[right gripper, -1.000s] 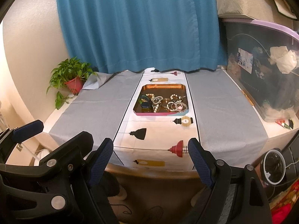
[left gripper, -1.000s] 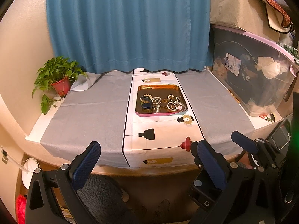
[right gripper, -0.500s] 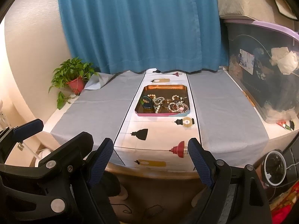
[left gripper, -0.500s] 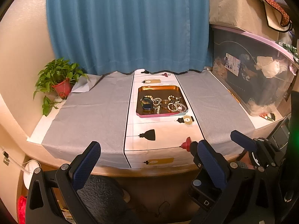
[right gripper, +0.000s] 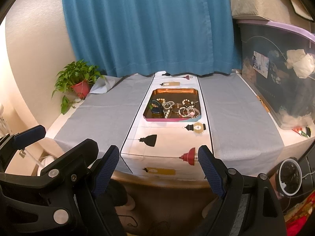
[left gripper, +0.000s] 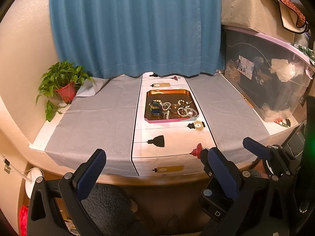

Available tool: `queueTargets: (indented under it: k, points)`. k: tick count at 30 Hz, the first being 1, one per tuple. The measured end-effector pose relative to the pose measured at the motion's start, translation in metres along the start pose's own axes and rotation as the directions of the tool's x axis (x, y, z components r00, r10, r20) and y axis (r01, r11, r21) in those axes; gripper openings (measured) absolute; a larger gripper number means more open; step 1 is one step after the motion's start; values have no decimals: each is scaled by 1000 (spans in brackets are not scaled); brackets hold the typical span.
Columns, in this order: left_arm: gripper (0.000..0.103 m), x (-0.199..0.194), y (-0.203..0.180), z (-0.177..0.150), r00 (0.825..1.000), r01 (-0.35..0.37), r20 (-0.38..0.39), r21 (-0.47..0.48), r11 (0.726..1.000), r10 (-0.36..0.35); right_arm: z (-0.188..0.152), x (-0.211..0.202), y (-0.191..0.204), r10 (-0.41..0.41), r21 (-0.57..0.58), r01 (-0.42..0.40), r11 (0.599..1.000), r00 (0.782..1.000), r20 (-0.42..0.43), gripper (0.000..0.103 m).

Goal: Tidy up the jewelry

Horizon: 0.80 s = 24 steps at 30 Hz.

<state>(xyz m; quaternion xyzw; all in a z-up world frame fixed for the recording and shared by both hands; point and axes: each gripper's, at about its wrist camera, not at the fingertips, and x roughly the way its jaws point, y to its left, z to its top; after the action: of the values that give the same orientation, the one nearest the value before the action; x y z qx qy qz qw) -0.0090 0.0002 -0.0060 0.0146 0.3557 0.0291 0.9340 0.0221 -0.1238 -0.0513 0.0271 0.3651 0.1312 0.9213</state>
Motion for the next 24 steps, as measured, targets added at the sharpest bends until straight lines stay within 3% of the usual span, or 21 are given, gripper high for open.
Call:
queueTargets:
  k: [24]
  points:
    - [103,0,4,0,1000,0,-3,-1,1000,0,-2,-1,4,-1,-2,1,1000,1000,1,82]
